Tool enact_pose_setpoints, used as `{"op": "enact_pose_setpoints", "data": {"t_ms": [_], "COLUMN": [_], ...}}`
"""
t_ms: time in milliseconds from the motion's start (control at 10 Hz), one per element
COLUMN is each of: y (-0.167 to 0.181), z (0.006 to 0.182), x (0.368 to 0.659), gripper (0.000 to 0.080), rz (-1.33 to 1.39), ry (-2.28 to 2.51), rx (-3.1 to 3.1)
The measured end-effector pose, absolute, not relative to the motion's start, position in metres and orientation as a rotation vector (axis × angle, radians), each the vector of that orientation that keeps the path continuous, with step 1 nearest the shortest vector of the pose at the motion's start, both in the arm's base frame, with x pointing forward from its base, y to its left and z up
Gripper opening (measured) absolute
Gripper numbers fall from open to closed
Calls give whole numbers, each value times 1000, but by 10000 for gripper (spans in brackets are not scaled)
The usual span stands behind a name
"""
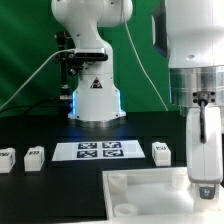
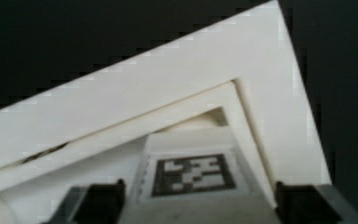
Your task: Assemble one leg
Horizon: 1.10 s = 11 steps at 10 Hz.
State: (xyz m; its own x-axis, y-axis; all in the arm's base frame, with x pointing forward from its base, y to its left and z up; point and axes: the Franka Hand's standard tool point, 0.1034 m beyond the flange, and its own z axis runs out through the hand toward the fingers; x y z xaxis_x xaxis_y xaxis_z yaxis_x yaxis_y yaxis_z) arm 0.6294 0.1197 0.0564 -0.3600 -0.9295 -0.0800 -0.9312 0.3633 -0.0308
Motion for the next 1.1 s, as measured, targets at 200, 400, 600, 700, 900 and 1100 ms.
{"op": "enact_pose_setpoints", "data": {"t_ms": [200,400,600,700,900,1100], "y": [133,141,145,144,144,144], "z": [70,91,97,96,95,94], "x": [631,633,635,635,634,634], "gripper": [620,644,648,649,649,649], "rz": [29,27,26,27,27,27], "ry": [2449,2394,2381,2384,2385,2386], "rx": [-1794,-1816,-1815,-1816,-1817,-1818]}}
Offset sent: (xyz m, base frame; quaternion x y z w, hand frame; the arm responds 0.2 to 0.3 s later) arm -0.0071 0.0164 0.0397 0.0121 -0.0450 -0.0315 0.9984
